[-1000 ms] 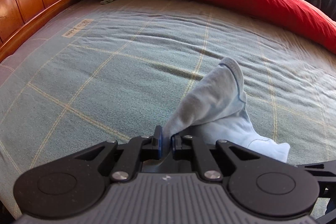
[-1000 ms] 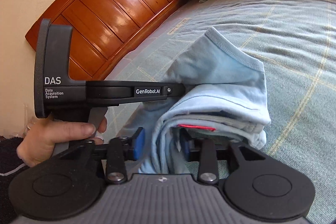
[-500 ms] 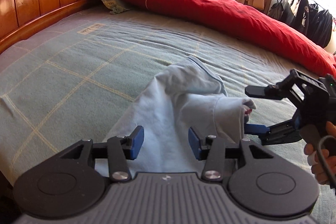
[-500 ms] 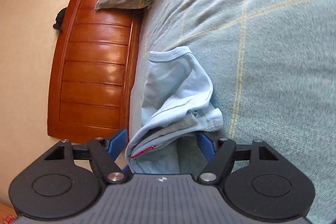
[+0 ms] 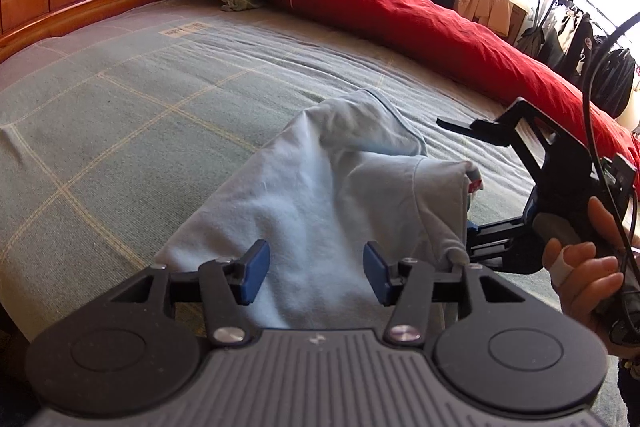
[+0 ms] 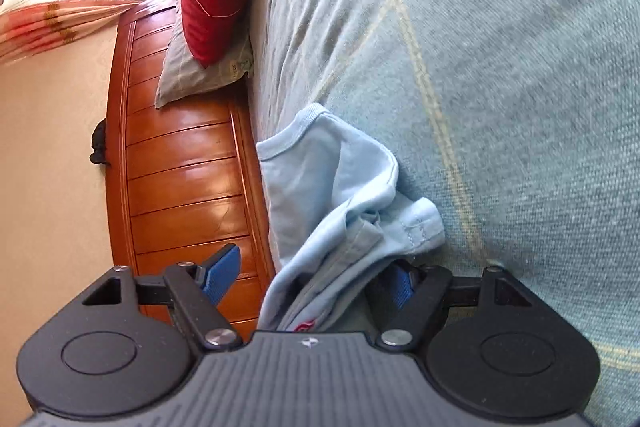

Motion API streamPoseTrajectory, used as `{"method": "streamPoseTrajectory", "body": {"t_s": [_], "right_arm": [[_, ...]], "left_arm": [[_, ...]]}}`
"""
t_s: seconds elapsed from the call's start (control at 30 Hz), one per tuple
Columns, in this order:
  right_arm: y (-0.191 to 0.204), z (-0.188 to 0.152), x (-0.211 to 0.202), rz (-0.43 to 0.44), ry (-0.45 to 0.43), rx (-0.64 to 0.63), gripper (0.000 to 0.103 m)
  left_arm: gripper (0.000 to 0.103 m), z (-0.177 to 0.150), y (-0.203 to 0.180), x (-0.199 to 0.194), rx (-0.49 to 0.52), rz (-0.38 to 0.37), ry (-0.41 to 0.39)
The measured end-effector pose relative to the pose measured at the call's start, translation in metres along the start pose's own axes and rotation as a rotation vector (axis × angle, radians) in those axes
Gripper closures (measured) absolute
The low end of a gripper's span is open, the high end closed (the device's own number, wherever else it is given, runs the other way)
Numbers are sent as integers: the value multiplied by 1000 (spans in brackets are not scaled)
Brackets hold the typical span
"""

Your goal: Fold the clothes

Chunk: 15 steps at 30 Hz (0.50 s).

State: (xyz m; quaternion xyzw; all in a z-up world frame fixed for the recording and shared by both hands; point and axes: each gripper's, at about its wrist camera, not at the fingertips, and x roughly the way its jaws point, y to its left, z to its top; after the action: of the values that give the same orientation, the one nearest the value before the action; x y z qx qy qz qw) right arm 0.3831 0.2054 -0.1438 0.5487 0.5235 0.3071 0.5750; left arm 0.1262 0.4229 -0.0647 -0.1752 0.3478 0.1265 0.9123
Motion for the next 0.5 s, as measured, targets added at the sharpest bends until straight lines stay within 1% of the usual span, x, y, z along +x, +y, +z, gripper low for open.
{"method": "streamPoseTrajectory", "body": {"t_s": [0.07,0.1,0.13,0.2,0.23,0.27,0.33,0.4,0.43,0.5], "right_arm": [[18,2,1,-58,-43,-143,32],[27,2,0,-88,-64,-223,43],[36,4,-1,-122,-80,-331,60],[51,8,-3,-196,-94,-517,84],[58,9,-4,-220,-93,-601,87],[66,9,-4,-244,-91,-683,88],[77,4,-5,-274,-83,-810,88],[89,-7,-3,-317,-87,-973,88],[89,-11,-3,-340,-92,-1036,87],[84,-11,-1,-400,-75,-1070,86]], "left_arm": [[50,0,-2,0,7,-3,1],[50,0,-3,1,10,-3,1],[50,0,-4,1,12,-4,1],[49,1,-6,1,12,-5,2],[49,1,-6,2,12,-9,3],[48,0,-8,3,16,-13,3],[46,0,-11,5,25,-10,7],[45,0,-14,7,39,-10,12],[45,0,-15,8,46,-9,14],[43,1,-17,10,58,-6,19]]}}
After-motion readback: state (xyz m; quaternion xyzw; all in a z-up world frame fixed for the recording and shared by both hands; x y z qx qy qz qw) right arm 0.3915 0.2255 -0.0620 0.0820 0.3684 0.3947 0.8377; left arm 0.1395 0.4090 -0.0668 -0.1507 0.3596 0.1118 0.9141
